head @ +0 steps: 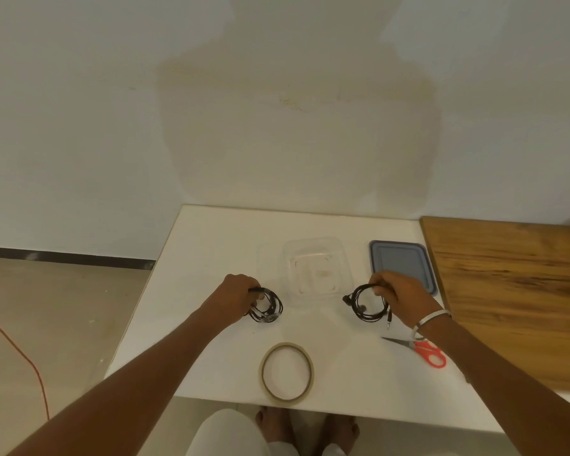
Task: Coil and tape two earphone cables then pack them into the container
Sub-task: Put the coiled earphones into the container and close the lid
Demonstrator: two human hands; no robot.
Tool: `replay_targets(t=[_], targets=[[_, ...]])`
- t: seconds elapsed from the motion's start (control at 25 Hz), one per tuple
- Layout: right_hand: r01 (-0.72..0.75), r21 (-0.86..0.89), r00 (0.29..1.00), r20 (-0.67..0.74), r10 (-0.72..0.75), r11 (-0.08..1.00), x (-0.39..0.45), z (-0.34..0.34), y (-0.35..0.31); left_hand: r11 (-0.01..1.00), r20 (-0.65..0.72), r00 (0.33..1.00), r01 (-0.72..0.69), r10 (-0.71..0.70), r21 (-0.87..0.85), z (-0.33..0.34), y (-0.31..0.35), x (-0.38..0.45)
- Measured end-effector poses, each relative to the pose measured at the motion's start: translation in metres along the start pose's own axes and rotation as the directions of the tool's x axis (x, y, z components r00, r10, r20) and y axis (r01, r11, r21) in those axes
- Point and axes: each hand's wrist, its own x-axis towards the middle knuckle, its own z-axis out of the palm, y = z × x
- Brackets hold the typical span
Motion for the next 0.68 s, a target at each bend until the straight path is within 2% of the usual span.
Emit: replay_targets(t=[0.16, 0.24, 0.52, 0.68], targets=[[0.023, 0.160, 0.993, -0.116, -0.004, 0.987, 0.008, -0.019, -0.026, 0.998, -0.033, 0.999, -0.025, 0.023, -0.056, -0.005, 0.001, -0.004], [0.011, 0.154, 0.994, -0.110, 0.006, 0.988, 0.023, -0.017, -0.042, 0.997, -0.052, 0.998, -0.033, 0.029, -0.071, -0.008, -0.001, -0.007], [-0.146, -0.160, 0.989, -0.034, 0.142, 0.976, 0.082, 0.038, -0.086, 0.991, -0.130, 0.989, -0.080, 0.066, -0.108, -0.033, 0.004, -0.016], [-0.200, -0.251, 0.979, -0.015, 0.203, 0.947, 0.084, 0.063, -0.092, 0.986, -0.187, 0.977, -0.122, 0.099, -0.116, -0.057, 0.014, -0.015]])
